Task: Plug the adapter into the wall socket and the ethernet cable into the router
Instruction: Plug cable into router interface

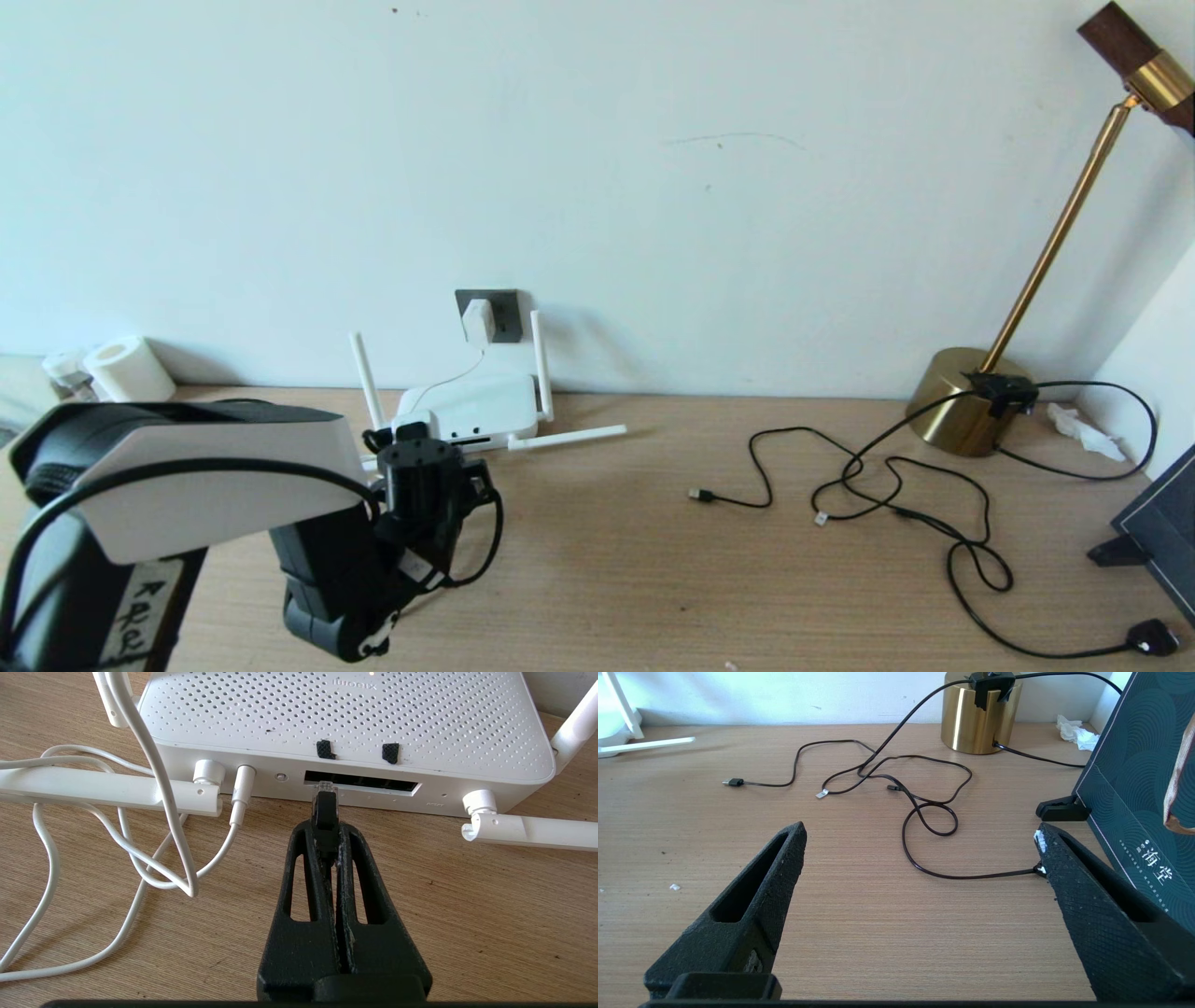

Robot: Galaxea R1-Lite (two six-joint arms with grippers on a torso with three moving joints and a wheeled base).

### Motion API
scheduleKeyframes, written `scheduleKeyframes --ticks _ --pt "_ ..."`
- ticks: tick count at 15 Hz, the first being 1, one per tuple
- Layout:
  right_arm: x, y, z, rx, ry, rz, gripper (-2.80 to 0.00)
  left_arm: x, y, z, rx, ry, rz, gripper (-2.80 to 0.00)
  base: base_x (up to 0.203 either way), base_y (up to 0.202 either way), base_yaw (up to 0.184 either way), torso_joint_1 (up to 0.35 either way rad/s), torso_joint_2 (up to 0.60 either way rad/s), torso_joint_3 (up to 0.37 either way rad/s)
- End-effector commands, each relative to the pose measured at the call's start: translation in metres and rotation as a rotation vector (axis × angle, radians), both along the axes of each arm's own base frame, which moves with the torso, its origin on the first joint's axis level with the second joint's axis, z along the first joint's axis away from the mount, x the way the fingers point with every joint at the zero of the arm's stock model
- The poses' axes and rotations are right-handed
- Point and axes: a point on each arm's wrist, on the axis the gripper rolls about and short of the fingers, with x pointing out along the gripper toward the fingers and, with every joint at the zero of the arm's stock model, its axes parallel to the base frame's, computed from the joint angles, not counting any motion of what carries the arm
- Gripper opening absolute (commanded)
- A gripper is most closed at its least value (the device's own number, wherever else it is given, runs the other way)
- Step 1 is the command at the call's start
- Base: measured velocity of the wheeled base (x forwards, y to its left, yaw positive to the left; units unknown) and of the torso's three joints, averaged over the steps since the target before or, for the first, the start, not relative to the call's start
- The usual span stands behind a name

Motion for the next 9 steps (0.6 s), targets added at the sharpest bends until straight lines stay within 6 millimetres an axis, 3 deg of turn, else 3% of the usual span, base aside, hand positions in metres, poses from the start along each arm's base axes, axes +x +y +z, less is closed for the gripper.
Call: scheduleKeyframes --ticks 1,9 --pt "0.0001 0.0 0.0001 0.0 0.001 0.0 0.0 0.0002 0.0003 0.0016 -0.005 -0.01 0.004 -2.8 0.0 0.0 0.0 0.0 0.0 0.0" --pt "0.0001 0.0 0.0001 0.0 0.001 0.0 0.0 0.001 0.0005 0.0026 -0.007 -0.013 0.001 -2.8 0.0 0.0 0.0 0.0 0.0 0.0"
